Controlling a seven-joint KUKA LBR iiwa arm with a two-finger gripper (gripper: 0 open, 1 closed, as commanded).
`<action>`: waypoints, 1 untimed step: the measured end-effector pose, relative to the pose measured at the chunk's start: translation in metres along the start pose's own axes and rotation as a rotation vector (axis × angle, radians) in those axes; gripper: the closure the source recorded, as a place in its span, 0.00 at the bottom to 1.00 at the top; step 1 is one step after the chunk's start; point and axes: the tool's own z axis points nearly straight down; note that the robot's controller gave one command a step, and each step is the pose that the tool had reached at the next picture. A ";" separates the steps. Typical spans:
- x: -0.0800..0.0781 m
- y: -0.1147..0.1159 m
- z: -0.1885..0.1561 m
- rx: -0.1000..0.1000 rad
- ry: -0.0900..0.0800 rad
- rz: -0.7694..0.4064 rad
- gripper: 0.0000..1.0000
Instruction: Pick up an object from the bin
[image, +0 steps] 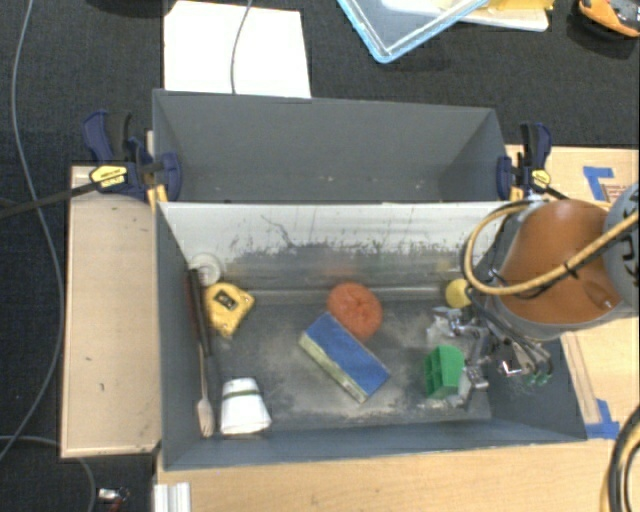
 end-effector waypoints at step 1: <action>0.004 -0.018 0.019 0.000 0.001 -0.253 0.00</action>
Offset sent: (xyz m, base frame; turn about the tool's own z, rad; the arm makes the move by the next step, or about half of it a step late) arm 0.0059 -0.0368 -0.0650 -0.4847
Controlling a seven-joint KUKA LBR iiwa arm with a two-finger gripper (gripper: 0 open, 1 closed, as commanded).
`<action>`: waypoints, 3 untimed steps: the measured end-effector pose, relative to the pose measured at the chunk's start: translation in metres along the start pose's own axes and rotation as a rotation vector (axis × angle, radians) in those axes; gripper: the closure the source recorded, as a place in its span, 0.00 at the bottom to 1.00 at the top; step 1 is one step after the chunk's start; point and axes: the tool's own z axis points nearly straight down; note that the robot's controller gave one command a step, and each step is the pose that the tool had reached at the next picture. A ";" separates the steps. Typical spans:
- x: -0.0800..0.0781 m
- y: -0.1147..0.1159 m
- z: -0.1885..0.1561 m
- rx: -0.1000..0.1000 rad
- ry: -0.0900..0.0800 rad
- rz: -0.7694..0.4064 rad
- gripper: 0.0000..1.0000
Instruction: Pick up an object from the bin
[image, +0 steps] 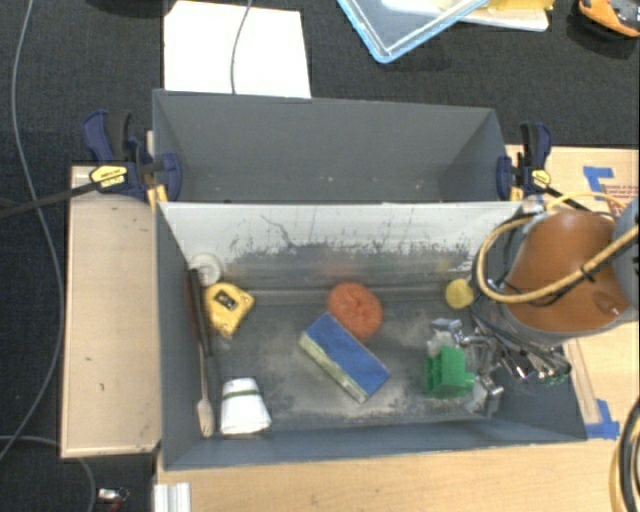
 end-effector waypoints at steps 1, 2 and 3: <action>-0.004 -0.019 0.040 0.001 -0.009 -0.233 1.00; -0.004 -0.020 0.040 0.002 -0.009 -0.234 1.00; 0.000 -0.014 -0.011 -0.003 -0.001 -0.230 1.00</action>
Offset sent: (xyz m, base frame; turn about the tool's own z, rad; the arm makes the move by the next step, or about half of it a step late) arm 0.0000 0.0000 0.0000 0.0000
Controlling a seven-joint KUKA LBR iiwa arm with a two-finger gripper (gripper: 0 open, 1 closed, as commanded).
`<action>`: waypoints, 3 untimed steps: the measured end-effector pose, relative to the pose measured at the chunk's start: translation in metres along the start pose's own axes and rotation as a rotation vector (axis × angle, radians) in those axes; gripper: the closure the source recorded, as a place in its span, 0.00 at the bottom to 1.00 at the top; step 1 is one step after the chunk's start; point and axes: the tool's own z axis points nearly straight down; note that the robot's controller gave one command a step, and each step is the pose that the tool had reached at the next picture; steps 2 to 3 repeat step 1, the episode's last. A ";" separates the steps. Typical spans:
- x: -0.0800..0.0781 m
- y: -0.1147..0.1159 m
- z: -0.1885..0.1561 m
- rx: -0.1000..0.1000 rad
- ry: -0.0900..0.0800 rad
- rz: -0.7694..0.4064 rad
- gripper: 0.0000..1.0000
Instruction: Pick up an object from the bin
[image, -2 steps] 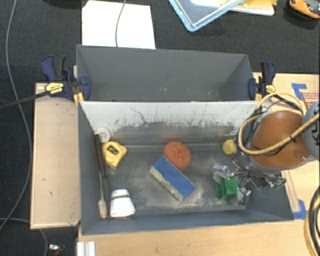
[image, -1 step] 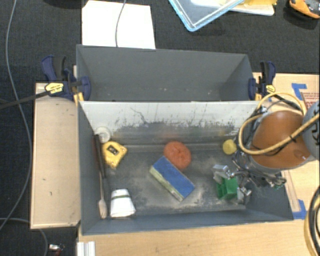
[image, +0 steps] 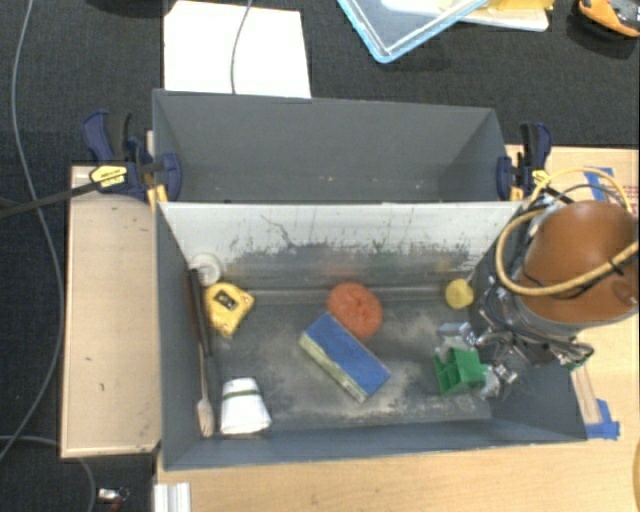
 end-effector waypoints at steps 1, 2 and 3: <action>0.027 -0.028 -0.133 0.006 -0.008 0.005 1.00; 0.027 -0.028 -0.133 0.006 -0.008 0.005 1.00; 0.027 -0.028 -0.133 0.006 -0.008 0.005 1.00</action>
Offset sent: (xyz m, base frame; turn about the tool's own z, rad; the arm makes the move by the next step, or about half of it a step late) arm 0.0000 0.0000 0.0000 0.0000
